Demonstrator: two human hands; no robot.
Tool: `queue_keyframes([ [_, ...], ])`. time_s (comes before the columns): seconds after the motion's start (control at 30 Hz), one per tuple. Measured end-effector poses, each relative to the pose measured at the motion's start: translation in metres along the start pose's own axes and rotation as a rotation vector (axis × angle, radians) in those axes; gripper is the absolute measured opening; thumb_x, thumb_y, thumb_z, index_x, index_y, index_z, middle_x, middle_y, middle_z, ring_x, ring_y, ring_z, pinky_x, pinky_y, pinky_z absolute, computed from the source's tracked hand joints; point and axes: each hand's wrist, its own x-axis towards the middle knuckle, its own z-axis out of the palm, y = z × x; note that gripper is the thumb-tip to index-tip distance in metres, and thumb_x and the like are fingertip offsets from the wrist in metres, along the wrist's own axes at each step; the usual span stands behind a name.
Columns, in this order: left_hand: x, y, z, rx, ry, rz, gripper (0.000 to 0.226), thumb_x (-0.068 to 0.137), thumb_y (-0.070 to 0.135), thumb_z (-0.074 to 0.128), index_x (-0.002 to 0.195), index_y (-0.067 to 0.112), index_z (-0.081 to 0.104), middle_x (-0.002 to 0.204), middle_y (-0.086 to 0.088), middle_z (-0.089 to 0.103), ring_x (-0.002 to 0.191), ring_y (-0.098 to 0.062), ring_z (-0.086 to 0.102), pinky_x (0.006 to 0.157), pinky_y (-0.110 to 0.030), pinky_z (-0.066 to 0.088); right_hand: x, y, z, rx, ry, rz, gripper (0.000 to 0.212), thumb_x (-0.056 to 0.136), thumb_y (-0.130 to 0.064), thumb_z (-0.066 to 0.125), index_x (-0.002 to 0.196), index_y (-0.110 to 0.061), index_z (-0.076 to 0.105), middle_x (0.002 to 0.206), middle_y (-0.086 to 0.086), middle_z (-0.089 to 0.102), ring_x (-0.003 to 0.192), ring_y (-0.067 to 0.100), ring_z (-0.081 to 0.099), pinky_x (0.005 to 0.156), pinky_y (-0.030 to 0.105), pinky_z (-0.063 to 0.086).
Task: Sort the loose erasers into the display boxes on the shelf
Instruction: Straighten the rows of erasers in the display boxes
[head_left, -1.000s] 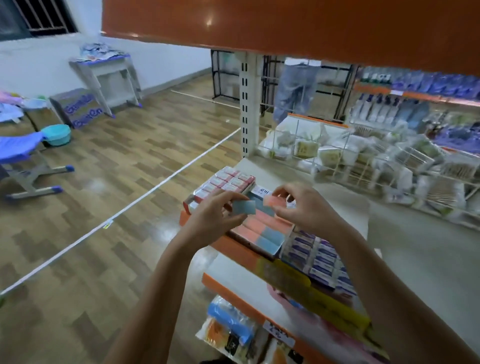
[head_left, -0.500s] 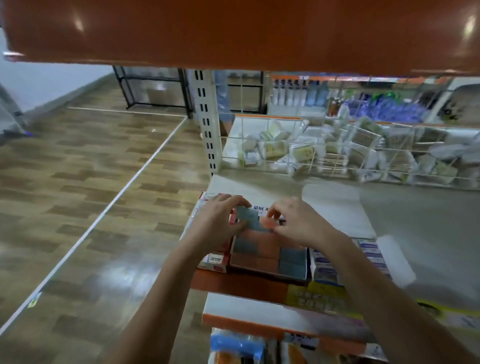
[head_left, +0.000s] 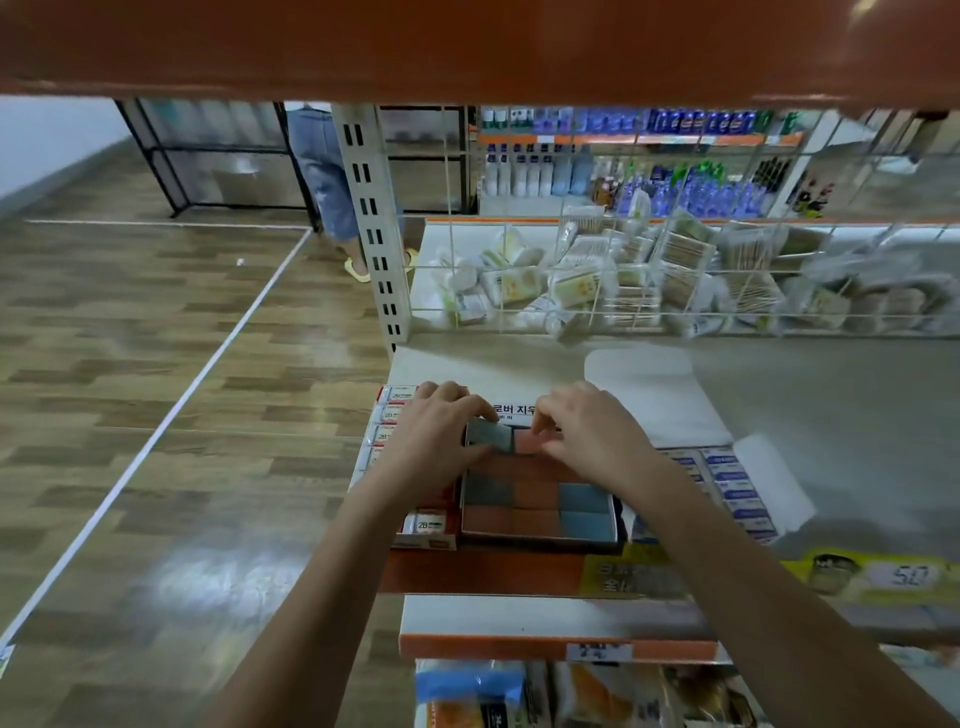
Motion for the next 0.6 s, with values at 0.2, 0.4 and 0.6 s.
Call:
queue_keyframes([
  [0.2, 0.005, 0.005, 0.002, 0.077, -0.012, -0.002, 0.038, 0.085, 0.039, 0.06, 0.122, 0.033, 0.054, 0.124, 0.001, 0.048, 0.118, -0.02, 0.035, 0.096, -0.031, 0.029, 0.003, 0.0, -0.003, 0.022, -0.052, 0.026, 0.013, 0.087, -0.027, 0.06, 0.099, -0.022, 0.061, 0.103, -0.004, 0.056, 0.103, 0.016, 0.047, 0.087, 0.029, 0.037],
  [0.4, 0.004, 0.009, -0.001, 0.126, -0.02, 0.018, 0.036, 0.087, 0.039, 0.057, 0.122, 0.032, 0.052, 0.124, 0.003, 0.051, 0.119, -0.02, 0.036, 0.097, -0.033, 0.03, 0.003, -0.003, 0.0, 0.009, -0.045, 0.058, 0.016, 0.087, -0.026, 0.058, 0.103, -0.023, 0.059, 0.105, -0.002, 0.056, 0.106, 0.017, 0.047, 0.089, 0.03, 0.039],
  [0.6, 0.008, 0.013, -0.011, 0.198, -0.107, 0.07, 0.04, 0.089, 0.045, 0.053, 0.127, 0.032, 0.05, 0.129, 0.001, 0.049, 0.122, -0.021, 0.037, 0.099, -0.037, 0.03, -0.001, 0.001, -0.009, 0.071, -0.106, 0.078, 0.024, 0.091, -0.03, 0.051, 0.112, -0.022, 0.058, 0.113, -0.001, 0.055, 0.111, 0.017, 0.045, 0.094, 0.032, 0.039],
])
